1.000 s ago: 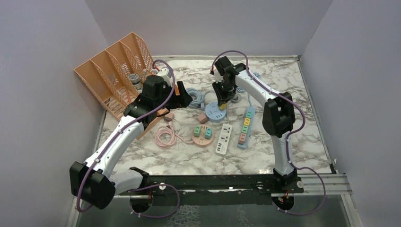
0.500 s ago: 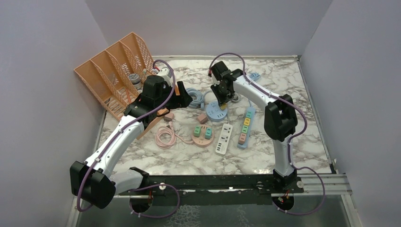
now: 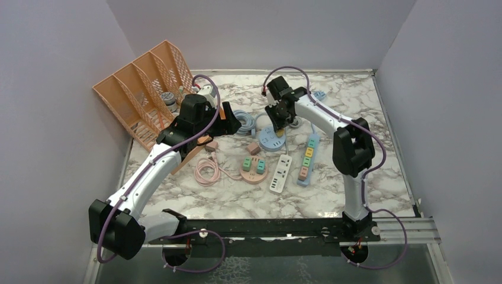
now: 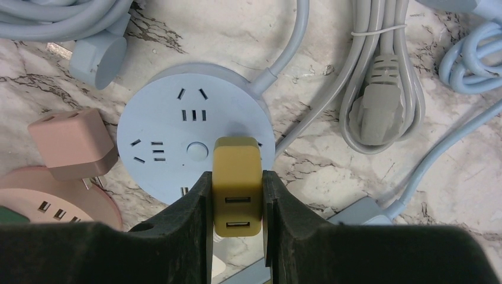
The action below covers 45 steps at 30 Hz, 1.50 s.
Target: Insert the plug
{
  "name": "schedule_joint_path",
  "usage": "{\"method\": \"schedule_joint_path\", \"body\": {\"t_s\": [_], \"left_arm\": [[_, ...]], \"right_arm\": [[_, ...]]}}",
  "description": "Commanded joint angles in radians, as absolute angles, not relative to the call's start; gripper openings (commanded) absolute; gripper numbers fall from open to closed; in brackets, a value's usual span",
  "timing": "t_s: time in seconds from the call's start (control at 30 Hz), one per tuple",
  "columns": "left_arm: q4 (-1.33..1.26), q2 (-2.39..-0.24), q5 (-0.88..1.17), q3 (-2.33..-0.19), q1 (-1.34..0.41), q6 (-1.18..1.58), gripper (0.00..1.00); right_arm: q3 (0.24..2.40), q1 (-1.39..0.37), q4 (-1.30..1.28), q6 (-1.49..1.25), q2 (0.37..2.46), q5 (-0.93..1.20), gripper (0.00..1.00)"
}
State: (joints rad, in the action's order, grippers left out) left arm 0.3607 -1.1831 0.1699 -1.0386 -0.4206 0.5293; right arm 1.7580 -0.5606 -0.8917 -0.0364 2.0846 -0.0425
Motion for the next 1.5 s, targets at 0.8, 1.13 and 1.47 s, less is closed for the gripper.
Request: {"method": "schedule_joint_path", "body": {"t_s": [0.8, 1.13, 1.47], "left_arm": [[0.354, -1.198, 0.155, -1.046, -0.418, 0.527, 0.80], [0.360, -1.198, 0.159, -1.044, -0.417, 0.519, 0.81], [0.361, -1.196, 0.163, -1.037, -0.418, 0.520, 0.81]], "right_arm": [[1.400, -0.596, -0.686, -0.157, 2.195, -0.086, 0.01], [1.641, -0.595, -0.796, -0.219, 2.056, -0.138, 0.38], [1.697, -0.595, -0.842, -0.225, 2.043, -0.120, 0.40]]}}
